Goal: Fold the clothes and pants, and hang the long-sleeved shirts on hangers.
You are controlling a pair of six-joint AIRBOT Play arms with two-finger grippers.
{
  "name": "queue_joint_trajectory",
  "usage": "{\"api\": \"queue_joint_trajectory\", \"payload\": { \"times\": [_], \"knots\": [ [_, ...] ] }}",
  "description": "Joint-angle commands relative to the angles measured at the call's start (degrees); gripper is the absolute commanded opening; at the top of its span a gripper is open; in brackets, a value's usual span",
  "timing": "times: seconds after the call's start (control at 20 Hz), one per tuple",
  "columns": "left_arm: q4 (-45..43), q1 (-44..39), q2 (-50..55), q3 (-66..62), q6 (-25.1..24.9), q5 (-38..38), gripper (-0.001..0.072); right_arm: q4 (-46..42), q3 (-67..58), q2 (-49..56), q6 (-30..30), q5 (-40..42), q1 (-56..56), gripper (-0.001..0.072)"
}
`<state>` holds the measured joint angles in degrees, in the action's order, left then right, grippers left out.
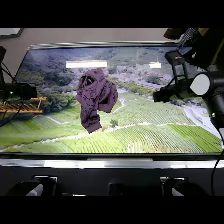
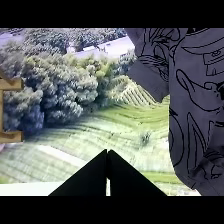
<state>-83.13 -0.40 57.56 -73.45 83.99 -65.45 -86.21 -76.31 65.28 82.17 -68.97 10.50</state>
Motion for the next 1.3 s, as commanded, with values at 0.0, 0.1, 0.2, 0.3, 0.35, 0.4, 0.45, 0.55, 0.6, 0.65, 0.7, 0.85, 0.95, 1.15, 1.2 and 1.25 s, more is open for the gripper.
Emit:
{"api": "queue_joint_trajectory", "payload": {
  "times": [0.0, 0.1, 0.2, 0.3, 0.35, 0.4, 0.45, 0.55, 0.6, 0.65, 0.7, 0.85, 0.95, 1.15, 1.2, 1.25],
  "knots": [
    [0.0, 0.07, 0.0, 0.02, -0.02, 0.02, 0.0025, 0.0, 0.02, -0.04, 0.09, -0.02, 0.04, 0.0047],
    [0.0, 0.04, 0.0, 0.02, 0.0, 0.02, 0.0025, 0.0, 0.02, -0.04, 0.09, -0.02, 0.04, 0.0047],
    [0.0, 0.07, 0.02, 0.02, -0.02, 0.02, 0.0025, 0.0, 0.02, -0.04, 0.09, -0.02, 0.04, 0.0047],
    [0.0, 0.04, 0.17, 0.04, -0.02, 0.02, 0.0029, 0.0, 0.02, -0.04, 0.09, -0.04, 0.04, 0.0047],
    [0.0, 0.04, 0.28, 0.04, -0.02, 0.02, 0.0065, 0.0, 0.02, -0.04, 0.09, -0.02, 0.04, 0.0047],
    [0.0, 0.04, 0.44, 0.04, 0.0, -0.09, 0.019, 0.0, 0.02, -0.04, 0.09, -0.02, 0.04, 0.0047],
    [0.24, 0.02, 0.59, 0.2, 0.04, -0.13, 0.04, 0.0, 0.02, -0.04, 0.09, -0.02, 0.04, 0.0047],
    [0.9, 0.02, 1.07, 0.96, 1.14, -0.24, 0.0703, 0.0, 0.02, -0.04, 0.09, 0.0, 0.04, 0.0047],
    [0.9, 0.11, 1.68, 1.75, 3.91, -0.28, 0.0703, 0.0, 0.02, -0.04, 0.09, 0.0, 0.04, 0.0047],
    [1.46, 0.35, 2.47, 3.28, 6.84, -0.26, 0.07, 0.0, 0.02, -0.04, 0.09, 0.04, 0.04, 0.0047],
    [4.09, 0.66, 3.5, 5.49, 7.61, -0.22, 0.0698, 0.0, 0.02, -0.04, 0.09, 0.07, 0.04, 0.0047],
    [16.79, 1.81, 7.39, 14.1, 7.52, 2.23, 0.0698, 0.0, 0.02, -0.04, 0.11, 0.11, 0.04, 0.0047],
    [23.87, 1.7, 10.36, 18.78, 7.26, 5.25, 0.0698, 0.04, 0.02, -0.04, 0.11, 0.13, 0.04, 0.0047],
    [40.76, 1.11, 18.27, 21.27, -2.49, 9.9, 0.0698, 0.04, 0.02, -0.04, 0.11, 0.15, 0.04, 0.0048],
    [44.3, 0.68, 20.33, 21.27, -4.5, 11.19, 0.0698, 0.04, 0.02, -0.04, 0.11, 0.15, 0.04, 0.0048],
    [47.32, 0.22, 22.16, 21.27, -6.19, 12.2, 0.0698, 0.04, 0.02, -0.04, 0.11, 0.31, 0.04, 0.0048]
  ]
}}
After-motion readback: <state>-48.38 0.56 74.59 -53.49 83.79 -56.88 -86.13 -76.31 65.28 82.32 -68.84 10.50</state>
